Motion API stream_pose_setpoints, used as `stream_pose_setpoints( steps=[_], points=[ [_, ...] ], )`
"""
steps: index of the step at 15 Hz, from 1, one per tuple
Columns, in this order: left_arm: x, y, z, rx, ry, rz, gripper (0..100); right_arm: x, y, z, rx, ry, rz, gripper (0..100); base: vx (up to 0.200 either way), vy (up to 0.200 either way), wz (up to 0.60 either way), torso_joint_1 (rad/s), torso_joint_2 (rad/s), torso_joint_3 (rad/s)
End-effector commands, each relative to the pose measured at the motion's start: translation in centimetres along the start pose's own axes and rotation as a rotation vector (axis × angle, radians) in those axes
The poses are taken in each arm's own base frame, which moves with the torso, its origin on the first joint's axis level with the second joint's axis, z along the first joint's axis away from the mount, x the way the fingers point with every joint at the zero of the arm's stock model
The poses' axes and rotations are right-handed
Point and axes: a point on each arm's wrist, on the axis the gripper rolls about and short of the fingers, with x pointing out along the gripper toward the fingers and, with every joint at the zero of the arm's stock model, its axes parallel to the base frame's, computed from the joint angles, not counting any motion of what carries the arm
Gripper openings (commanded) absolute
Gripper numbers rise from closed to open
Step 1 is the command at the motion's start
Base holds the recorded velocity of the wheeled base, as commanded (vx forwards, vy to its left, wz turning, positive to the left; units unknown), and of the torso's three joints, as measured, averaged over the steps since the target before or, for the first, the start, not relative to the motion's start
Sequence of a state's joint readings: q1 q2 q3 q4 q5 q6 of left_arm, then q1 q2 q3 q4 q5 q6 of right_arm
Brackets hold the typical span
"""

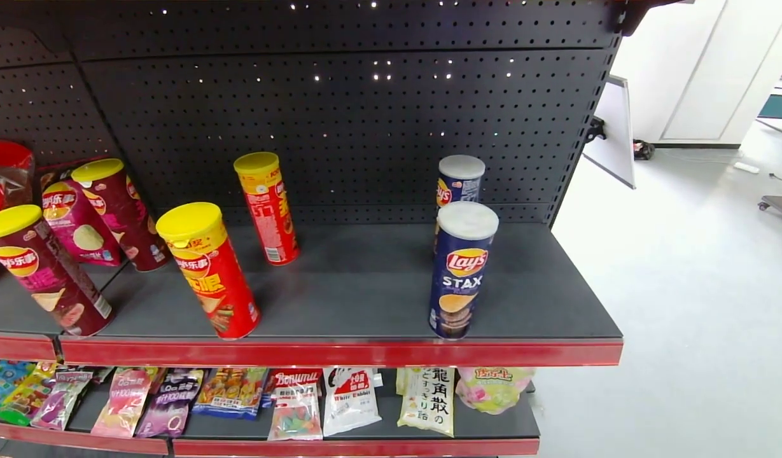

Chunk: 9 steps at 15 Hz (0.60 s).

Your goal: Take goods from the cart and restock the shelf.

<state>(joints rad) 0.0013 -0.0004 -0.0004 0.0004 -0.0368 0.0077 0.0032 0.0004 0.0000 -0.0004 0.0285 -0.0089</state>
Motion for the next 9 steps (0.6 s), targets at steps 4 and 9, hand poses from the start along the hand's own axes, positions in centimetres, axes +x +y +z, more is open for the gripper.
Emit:
stream_pose_setpoints(
  steps=[4, 9],
  points=[
    [0.01, 0.00, -0.01, 0.000, 0.000, 0.000, 100, 0.00, 0.00, 0.01, 0.000, -0.002, 0.000, 100, 0.000, 0.200, 0.00, 0.011, 0.01, 0.000],
    [0.01, 0.00, -0.01, 0.000, 0.000, 0.000, 100, 0.00, 0.00, 0.01, -0.002, -0.002, -0.003, 100, 0.000, 0.200, 0.00, 0.002, 0.00, 0.004]
  ],
)
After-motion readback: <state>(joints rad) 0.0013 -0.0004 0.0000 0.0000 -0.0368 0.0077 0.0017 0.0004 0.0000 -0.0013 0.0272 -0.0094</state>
